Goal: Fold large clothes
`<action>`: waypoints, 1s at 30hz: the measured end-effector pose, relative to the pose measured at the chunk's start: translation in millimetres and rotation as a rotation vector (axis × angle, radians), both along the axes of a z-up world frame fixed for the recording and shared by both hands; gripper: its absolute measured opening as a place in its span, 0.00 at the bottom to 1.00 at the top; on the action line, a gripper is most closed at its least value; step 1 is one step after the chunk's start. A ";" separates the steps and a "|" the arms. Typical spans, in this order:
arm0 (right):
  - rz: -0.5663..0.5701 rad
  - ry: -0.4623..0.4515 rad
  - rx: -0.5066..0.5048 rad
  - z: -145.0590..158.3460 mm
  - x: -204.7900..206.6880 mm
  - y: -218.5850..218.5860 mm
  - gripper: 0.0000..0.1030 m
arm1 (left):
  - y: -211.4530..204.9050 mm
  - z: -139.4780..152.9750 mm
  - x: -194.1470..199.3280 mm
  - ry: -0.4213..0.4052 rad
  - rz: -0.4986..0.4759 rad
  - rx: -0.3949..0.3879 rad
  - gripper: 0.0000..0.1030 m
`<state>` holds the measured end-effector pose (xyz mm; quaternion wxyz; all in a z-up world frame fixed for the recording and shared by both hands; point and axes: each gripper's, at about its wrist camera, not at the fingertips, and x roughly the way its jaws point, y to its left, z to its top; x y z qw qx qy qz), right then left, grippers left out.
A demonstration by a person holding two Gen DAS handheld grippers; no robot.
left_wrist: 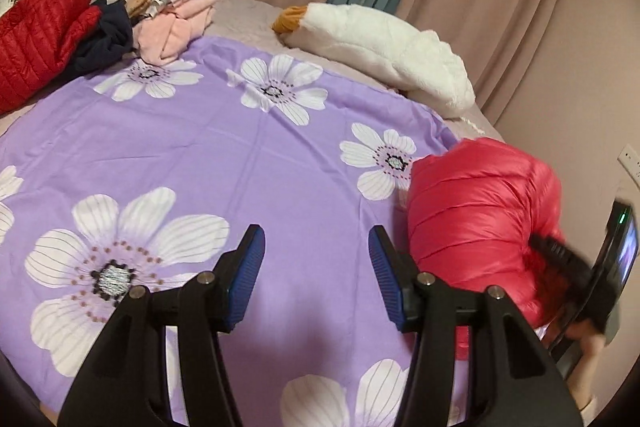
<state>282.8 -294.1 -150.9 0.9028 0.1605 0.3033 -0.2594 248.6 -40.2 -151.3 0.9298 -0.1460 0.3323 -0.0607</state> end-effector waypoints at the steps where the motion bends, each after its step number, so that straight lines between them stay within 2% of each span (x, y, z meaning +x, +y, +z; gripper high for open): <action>1: -0.011 0.011 0.008 -8.0 0.7 -3.8 0.38 | -4.8 -2.6 2.2 0.003 -0.007 0.002 0.51; 3: -0.040 0.023 0.015 -31.3 -1.4 -13.7 0.38 | -14.1 -7.8 5.6 0.006 -0.019 0.002 0.51; 7: -0.075 0.024 -0.119 -66.4 -5.3 -3.8 0.37 | -30.7 -18.8 14.8 0.032 -0.037 0.017 0.51; 9: -0.080 -0.020 -0.104 -79.2 -12.0 -2.8 0.37 | -37.7 -23.1 20.3 0.042 -0.041 0.021 0.51; 10: -0.072 -0.032 -0.064 -81.4 -13.2 -9.6 0.38 | -40.7 -24.0 22.9 0.044 -0.043 0.017 0.51; 12: -0.062 -0.056 0.019 -80.7 -16.5 -19.9 0.38 | -50.7 -22.7 31.3 0.040 -0.060 0.005 0.51; 14: -0.056 -0.092 0.057 -79.1 -23.7 -22.2 0.40 | -69.3 -15.5 44.8 0.019 -0.082 0.018 0.51; 16: -0.059 -0.074 0.068 -73.7 -28.4 -21.3 0.49 | -89.9 -5.9 58.8 -0.005 -0.095 0.035 0.51; 18: -0.058 -0.041 0.098 -59.6 -34.7 -24.4 0.53 | -112.3 3.6 75.0 -0.044 -0.114 0.037 0.51; 21: -0.045 -0.100 0.278 -43.4 -49.7 -40.9 0.55 | -150.5 3.1 104.5 -0.040 -0.098 0.072 0.51; 24: -0.051 -0.130 0.430 -46.4 -59.9 -49.1 0.56 | -185.4 -21.2 121.4 0.014 -0.153 0.112 0.52; 26: -0.072 -0.116 0.411 -37.0 -64.8 -49.4 0.56 | -196.9 -34.5 117.9 -0.023 -0.111 0.184 0.52; 27: -0.077 -0.123 0.388 -29.4 -67.8 -47.9 0.56 | -196.6 -36.4 115.7 -0.040 -0.092 0.188 0.52; 30: -0.092 -0.218 0.337 -5.3 -72.2 -45.8 0.56 | -188.4 -44.0 123.1 -0.019 -0.059 0.129 0.52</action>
